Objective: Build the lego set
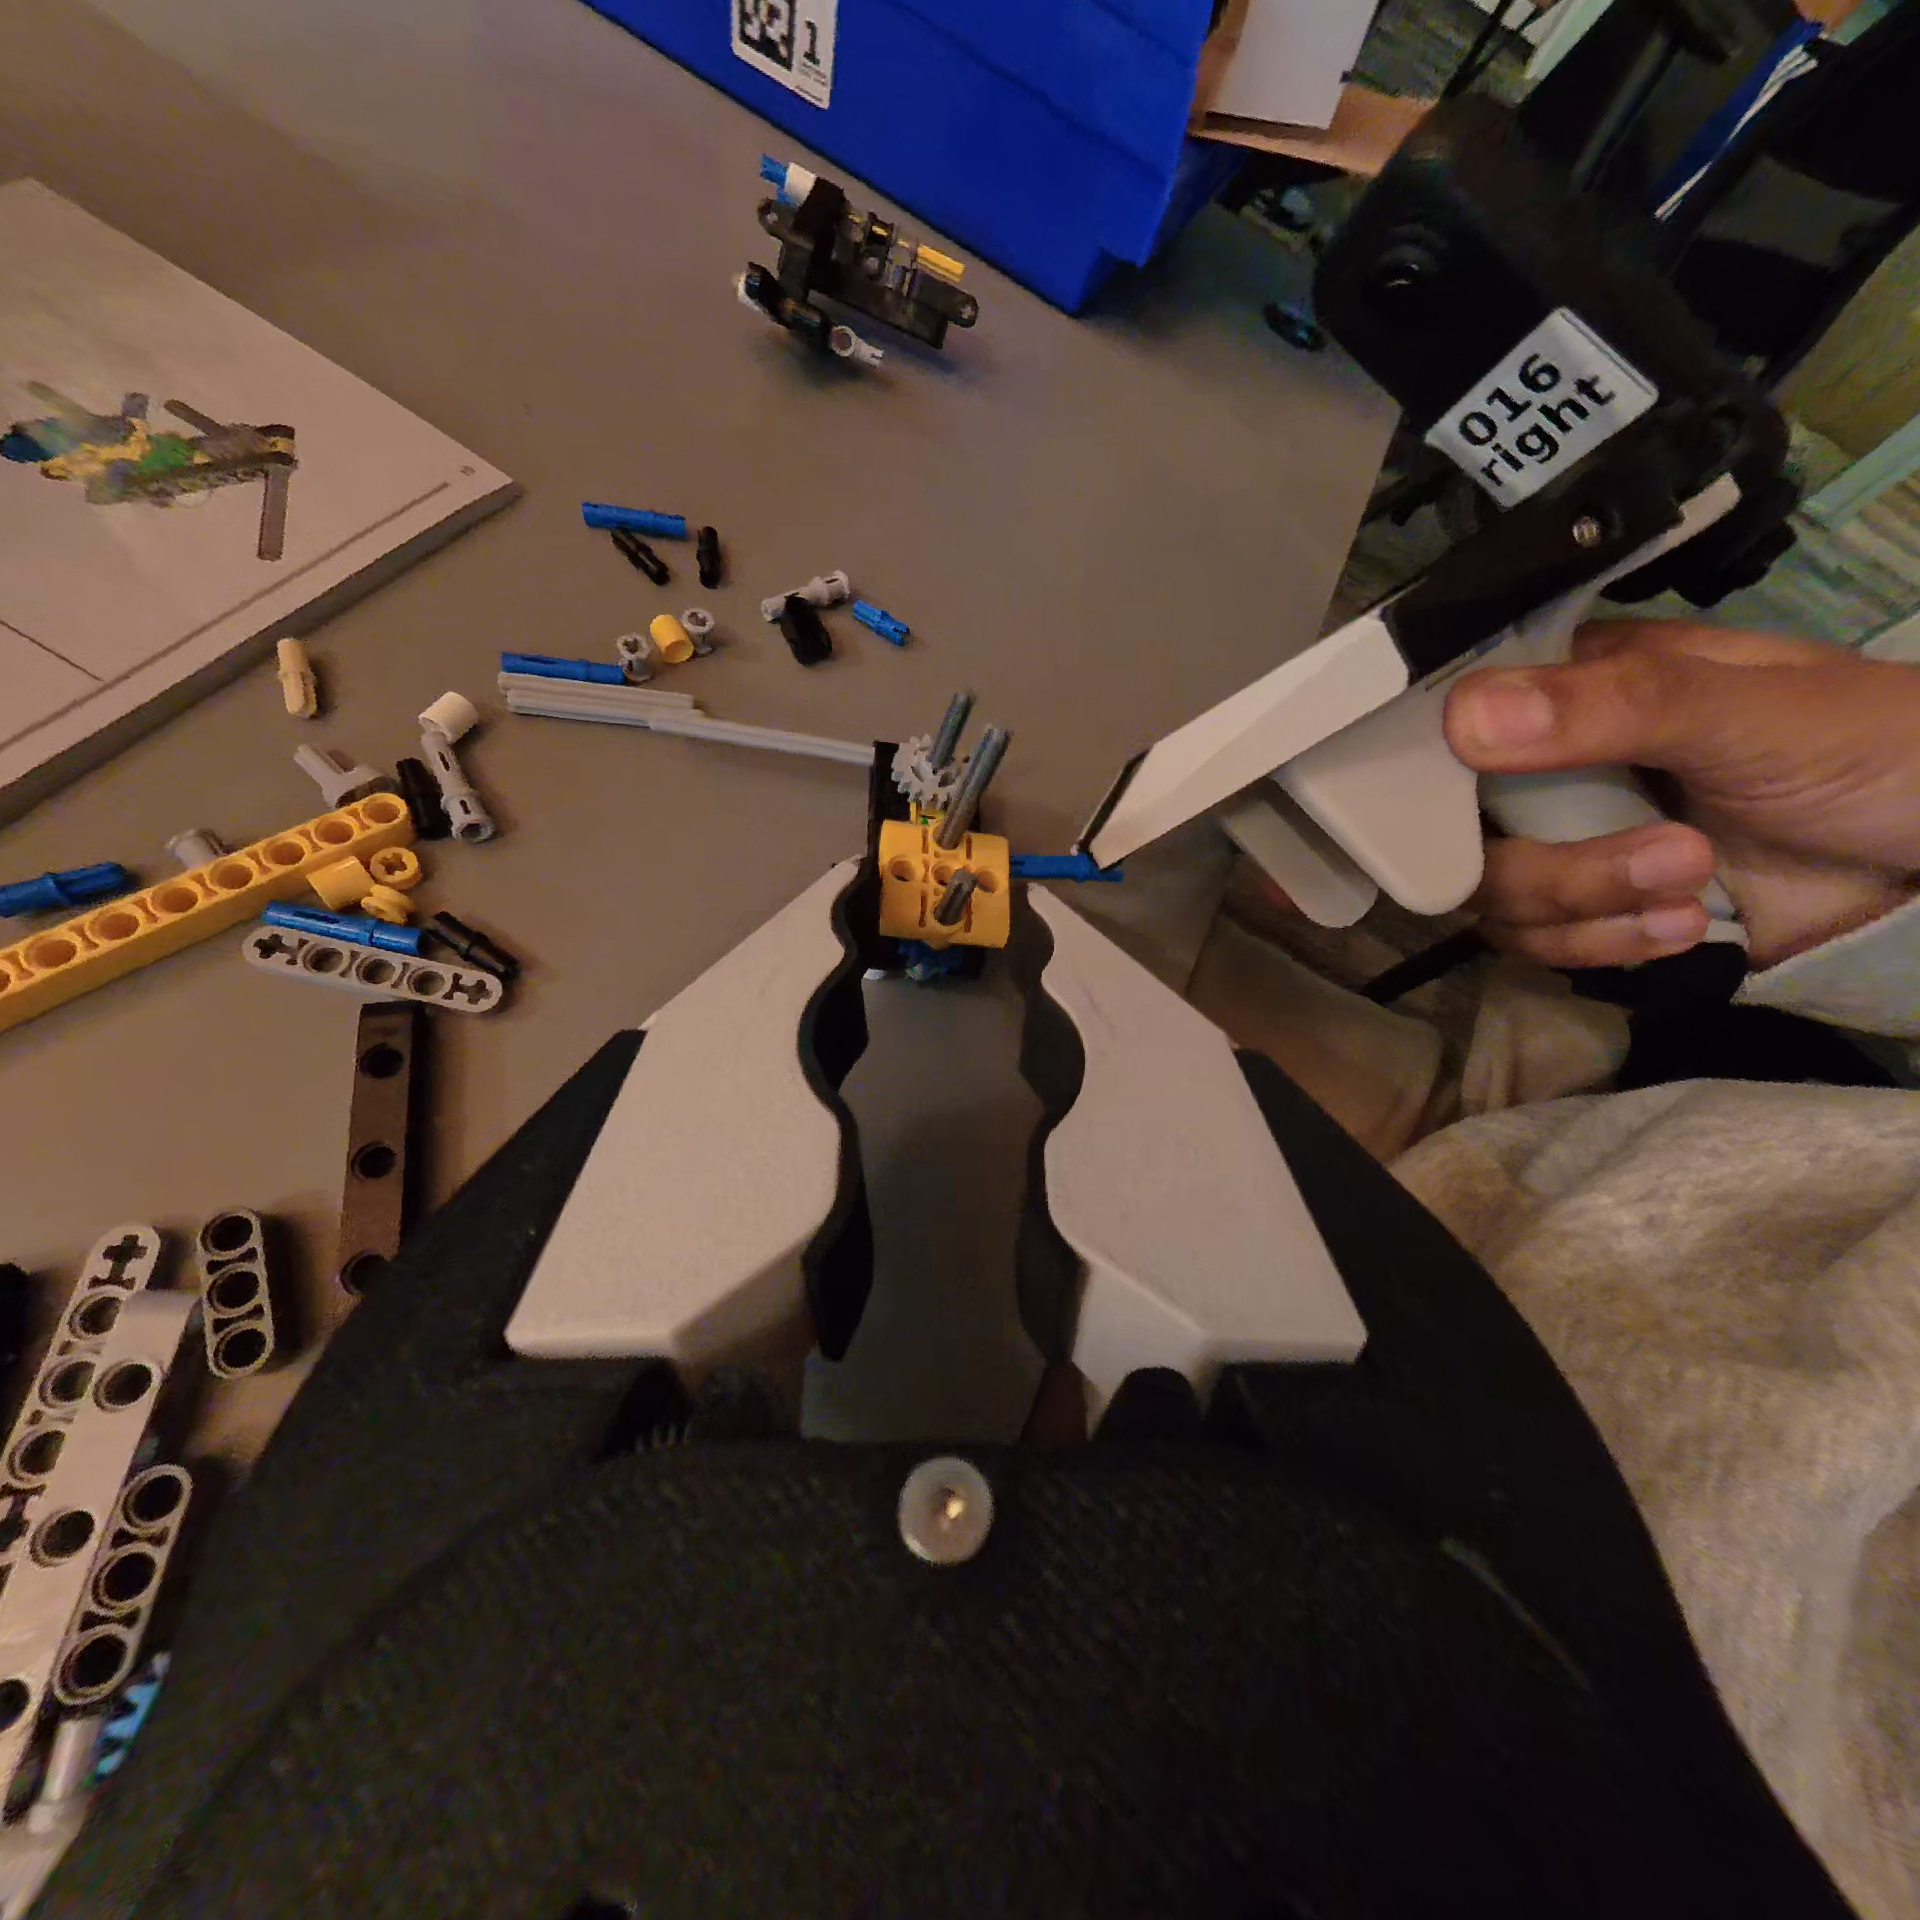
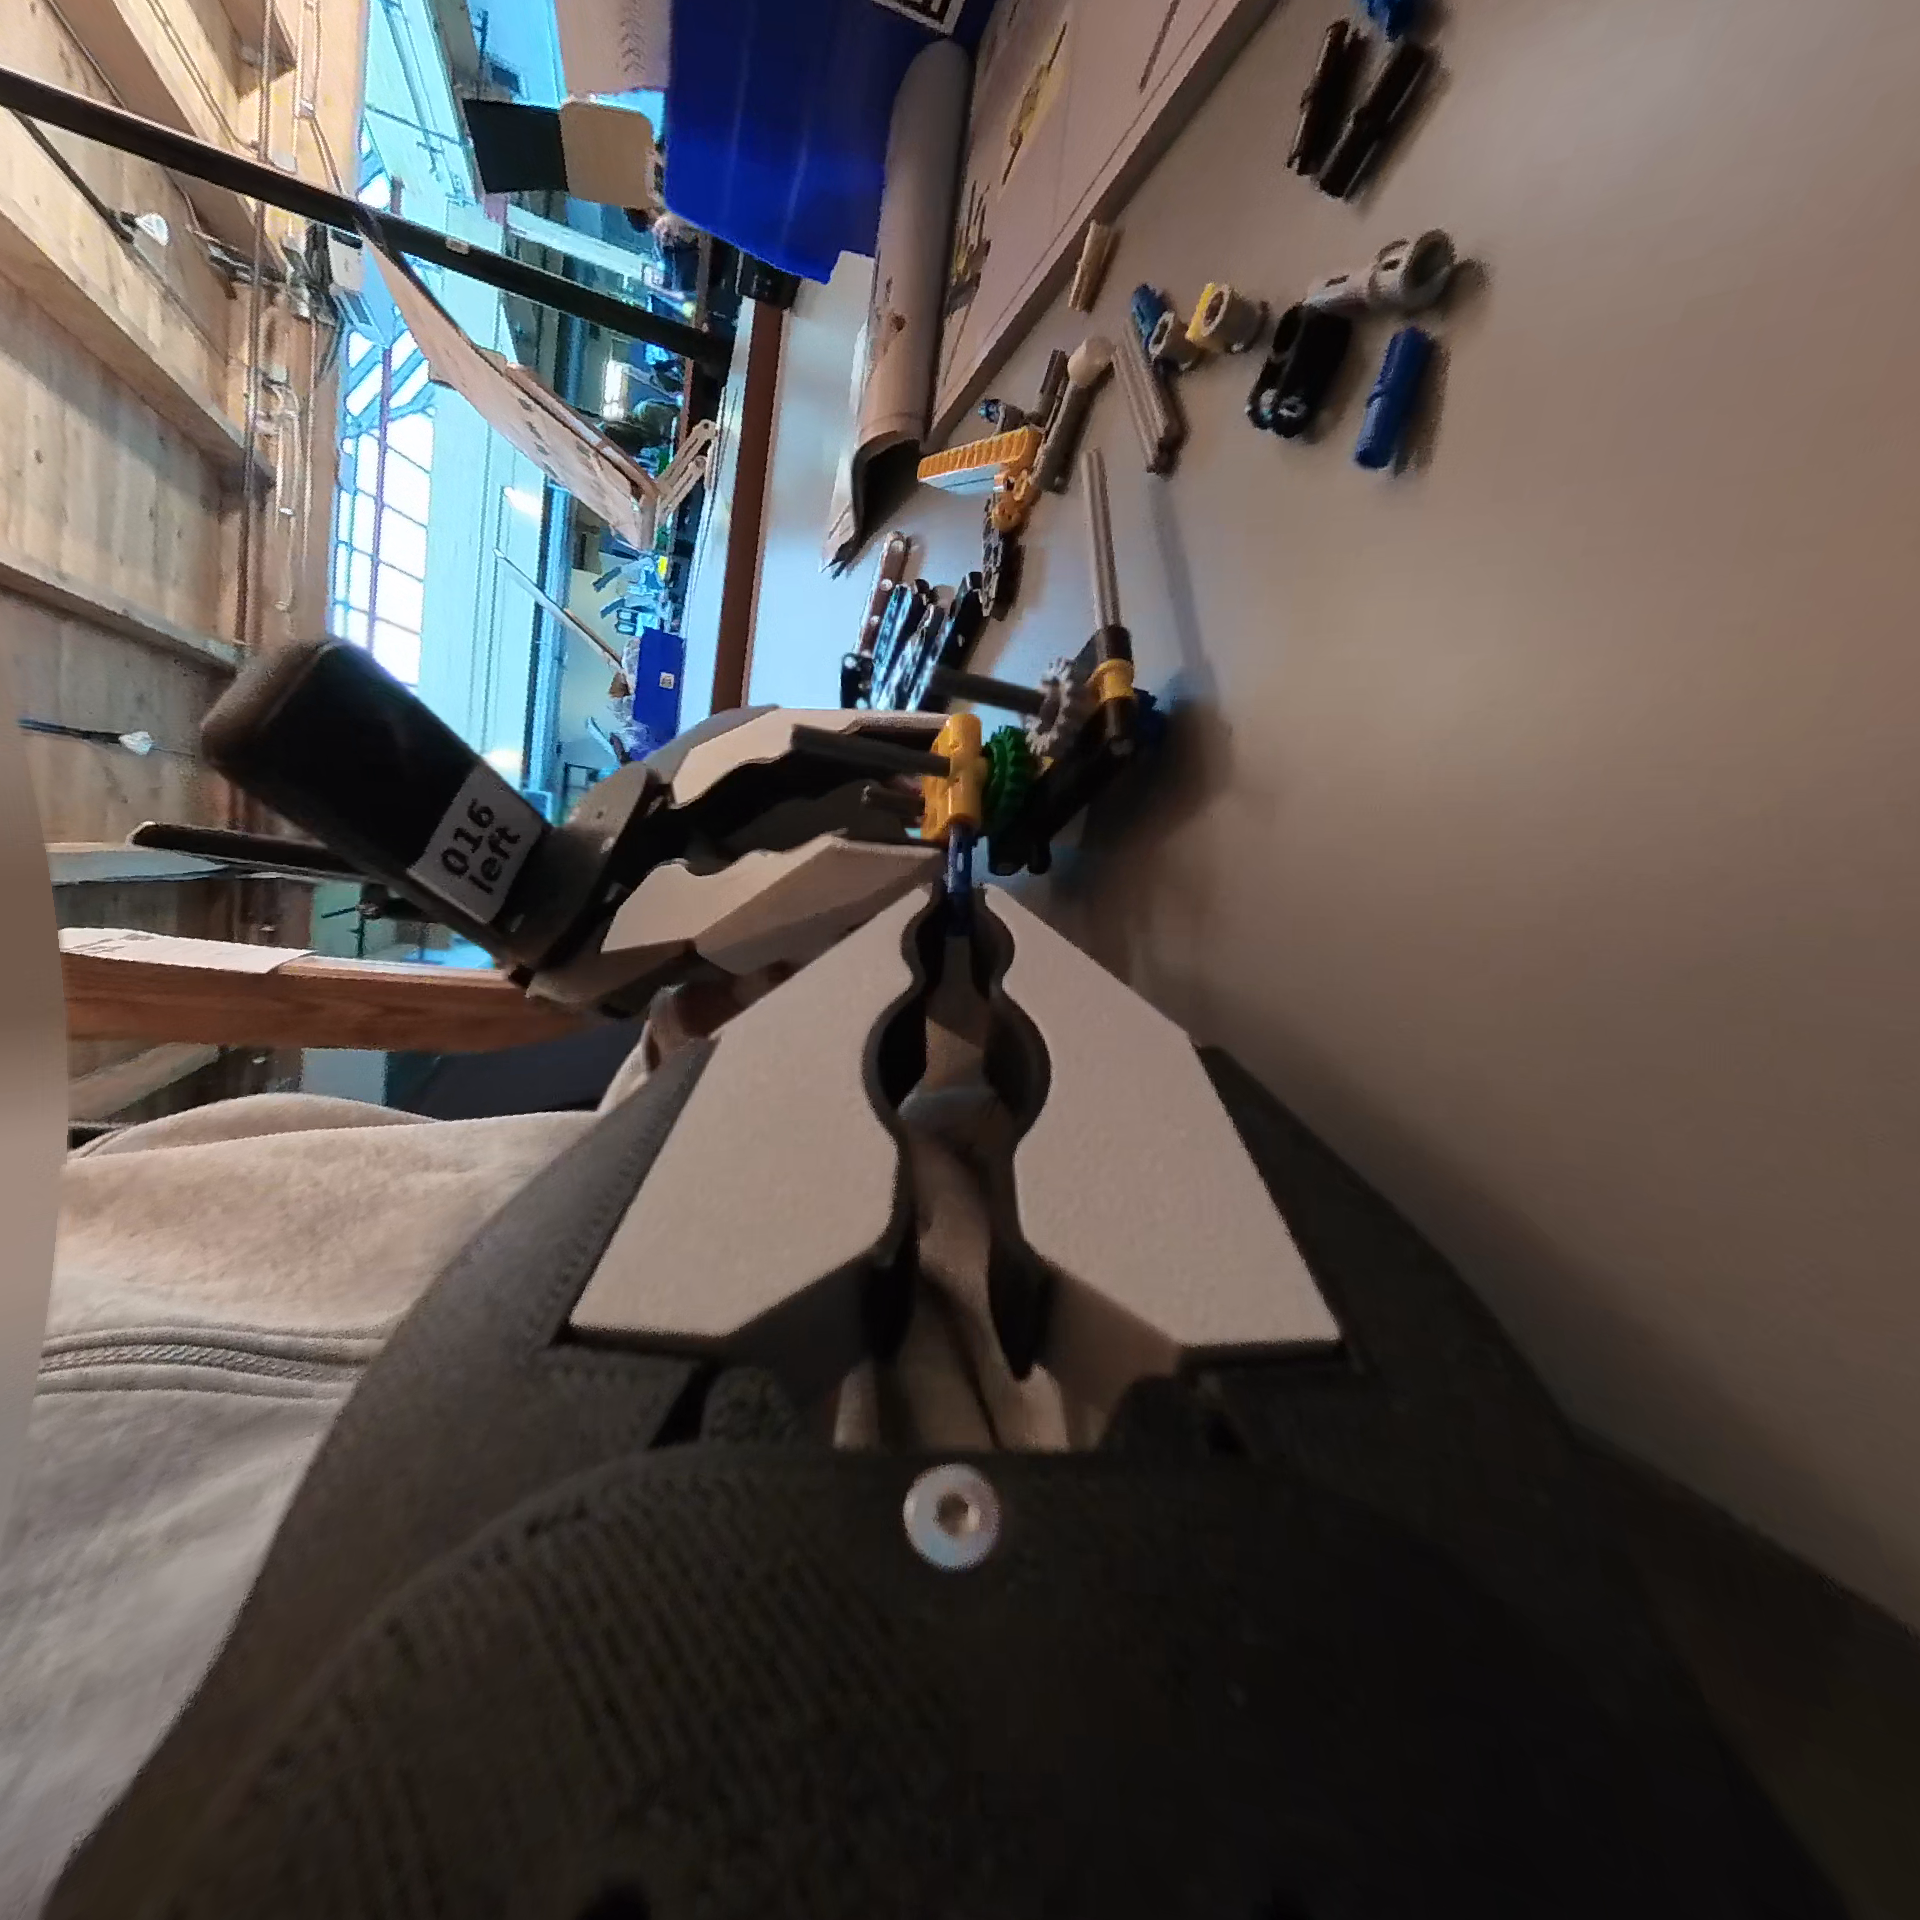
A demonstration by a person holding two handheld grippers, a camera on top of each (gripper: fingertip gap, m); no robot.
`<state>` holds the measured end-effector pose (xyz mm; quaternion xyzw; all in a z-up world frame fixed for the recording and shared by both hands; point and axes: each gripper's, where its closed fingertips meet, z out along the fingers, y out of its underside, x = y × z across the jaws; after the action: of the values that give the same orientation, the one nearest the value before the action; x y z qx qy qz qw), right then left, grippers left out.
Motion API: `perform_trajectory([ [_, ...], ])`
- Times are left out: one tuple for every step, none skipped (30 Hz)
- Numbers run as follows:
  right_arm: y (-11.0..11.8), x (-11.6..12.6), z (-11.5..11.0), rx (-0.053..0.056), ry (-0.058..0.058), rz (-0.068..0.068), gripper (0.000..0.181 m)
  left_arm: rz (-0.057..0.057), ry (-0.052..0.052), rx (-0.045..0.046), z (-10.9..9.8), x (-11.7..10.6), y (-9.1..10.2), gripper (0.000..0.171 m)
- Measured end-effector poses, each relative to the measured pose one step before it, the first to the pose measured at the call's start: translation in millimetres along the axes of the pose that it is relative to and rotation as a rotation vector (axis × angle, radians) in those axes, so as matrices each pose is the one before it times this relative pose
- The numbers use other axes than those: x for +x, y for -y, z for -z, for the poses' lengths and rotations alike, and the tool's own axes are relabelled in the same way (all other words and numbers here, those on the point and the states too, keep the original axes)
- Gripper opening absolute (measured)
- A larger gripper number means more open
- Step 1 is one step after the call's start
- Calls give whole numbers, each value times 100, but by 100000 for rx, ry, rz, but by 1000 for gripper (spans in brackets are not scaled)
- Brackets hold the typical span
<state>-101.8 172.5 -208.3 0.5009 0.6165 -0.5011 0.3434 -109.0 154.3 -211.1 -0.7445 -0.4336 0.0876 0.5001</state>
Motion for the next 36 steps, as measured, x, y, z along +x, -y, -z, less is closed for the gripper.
perform_trajectory([
  [-58,33,14,639,-1051,1244,2,862,-272,315,-3,-1,9,23],
  [-15,44,27,924,-1115,1160,1,382,-170,197,0,-2,3,23],
  [-47,75,46,533,-1177,980,2,-33,40,45,2,-2,1,23],
  [-78,83,33,118,-1049,792,2,-180,146,3,-4,4,1,23],
  [-50,54,31,153,-721,612,2,-154,168,63,-2,12,-10,23],
  [-10,13,38,301,-432,430,2,-10,132,111,-8,-3,-3,23],
  [30,-21,29,386,-159,356,2,116,34,111,5,5,-5,23],
  [35,-51,30,303,-52,399,2,141,39,122,5,6,-3,23],
  [29,-44,13,217,-26,465,2,8,58,83,1,1,-8,23],
  [44,-33,-10,303,8,440,2,-129,137,44,-5,-1,-3,23],
  [82,-46,-22,488,190,233,2,-241,218,7,-5,3,-3,23],
  [48,-31,-27,214,229,-28,2,-297,247,22,-7,9,-5,23],
  [-10,-7,-57,-183,159,-25,2,-268,285,95,0,4,-2,23],
  [-21,-12,-71,-305,269,39,2,-216,269,103,-11,1,-3,23],
  [5,-41,-53,-37,353,8,2,-211,362,87,2,-16,2,23],
  [31,-6,-22,155,108,126,2,-261,390,61,4,-24,-1,23],
  [25,24,2,153,-124,172,2,-224,251,32,1,-7,0,23],
  [42,9,12,272,-41,41,2,-148,223,73,-7,-1,-3,23],
  [45,-9,24,422,59,-15,2,-56,156,87,-1,-6,2,23],
  [26,5,16,378,-45,-64,2,15,62,83,-5,9,-6,23],
  [-8,46,1,106,-150,-194,2,114,-12,99,-5,-1,4,23],
  [-32,45,-19,59,-109,-247,2,93,-70,82,2,12,-3,23],
  [30,25,-6,461,64,-248,2,89,39,86,1,-7,11,23],
  [59,-25,-8,554,316,-243,2,34,82,38,-3,-9,5,23],
  [38,0,-13,342,150,-177,2,56,45,23,5,-10,2,23],
  [42,15,-11,345,-2,-138,2,125,83,64,-2,-27,4,23],
  [39,-4,-9,322,119,-164,2,127,39,47,10,-12,4,23],
  [8,-16,-18,87,97,-115,2,135,23,48,4,-15,10,23],
  [3,-5,-12,179,8,-97,2,60,46,27,5,-10,3,23],
  [41,-12,4,458,-11,-63,2,-82,114,23,-9,-1,0,23],
  [35,-15,12,389,-35,-21,2,-182,186,26,2,-9,3,23],
  [21,-17,9,446,-20,-70,2,-141,265,91,-8,-7,0,23],
  [40,-5,-1,732,-51,-43,2,-73,306,109,-4,-5,11,23],
  [28,4,-4,798,-63,29,2,-65,418,109,-8,-36,7,23],
  [43,11,-38,1009,78,-56,2,57,537,135,-16,-50,16,23],
  [73,5,-30,1507,182,-202,2,159,525,190,-1,-64,20,23],
])
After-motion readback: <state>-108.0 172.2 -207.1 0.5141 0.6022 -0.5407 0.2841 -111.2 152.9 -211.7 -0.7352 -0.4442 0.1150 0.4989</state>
